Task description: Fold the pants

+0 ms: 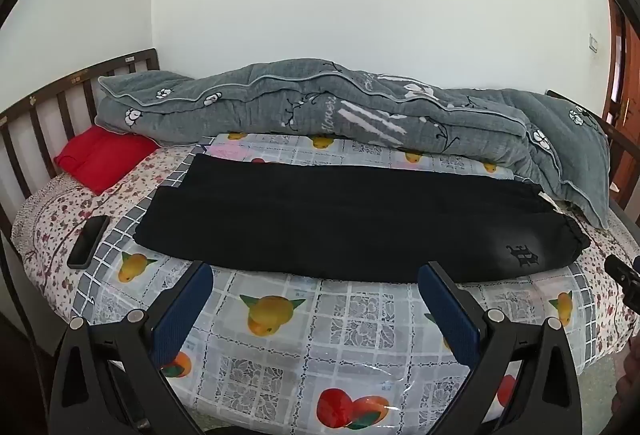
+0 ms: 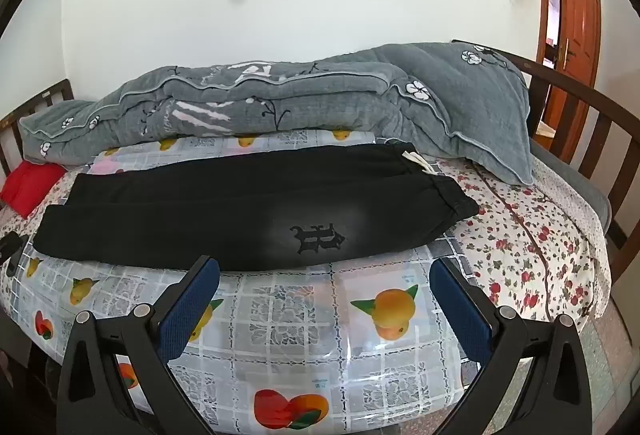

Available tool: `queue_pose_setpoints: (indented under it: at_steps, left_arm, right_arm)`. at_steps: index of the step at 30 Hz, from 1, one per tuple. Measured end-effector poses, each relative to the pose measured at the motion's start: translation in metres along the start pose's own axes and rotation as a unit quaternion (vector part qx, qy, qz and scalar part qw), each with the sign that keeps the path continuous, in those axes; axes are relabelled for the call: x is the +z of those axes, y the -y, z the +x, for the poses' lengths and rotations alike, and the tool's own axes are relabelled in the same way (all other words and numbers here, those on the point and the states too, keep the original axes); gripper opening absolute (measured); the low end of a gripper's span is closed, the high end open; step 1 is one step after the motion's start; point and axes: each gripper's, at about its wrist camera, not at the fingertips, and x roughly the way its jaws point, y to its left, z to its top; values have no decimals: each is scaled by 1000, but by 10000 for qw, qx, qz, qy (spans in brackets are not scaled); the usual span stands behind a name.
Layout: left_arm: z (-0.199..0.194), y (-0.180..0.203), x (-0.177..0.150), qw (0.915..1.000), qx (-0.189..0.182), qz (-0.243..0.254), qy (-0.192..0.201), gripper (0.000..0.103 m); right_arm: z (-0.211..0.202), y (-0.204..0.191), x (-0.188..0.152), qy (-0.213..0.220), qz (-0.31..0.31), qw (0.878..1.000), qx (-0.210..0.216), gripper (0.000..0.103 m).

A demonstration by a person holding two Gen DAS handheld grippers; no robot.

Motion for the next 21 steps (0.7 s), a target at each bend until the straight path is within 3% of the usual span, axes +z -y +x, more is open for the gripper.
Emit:
queue_pose_setpoints:
  at_steps: [21]
  left_arm:
    - [-3, -3, 1, 10000, 15, -7, 90, 103]
  right_arm:
    - [-3, 2, 2, 31, -30, 10000, -42, 103]
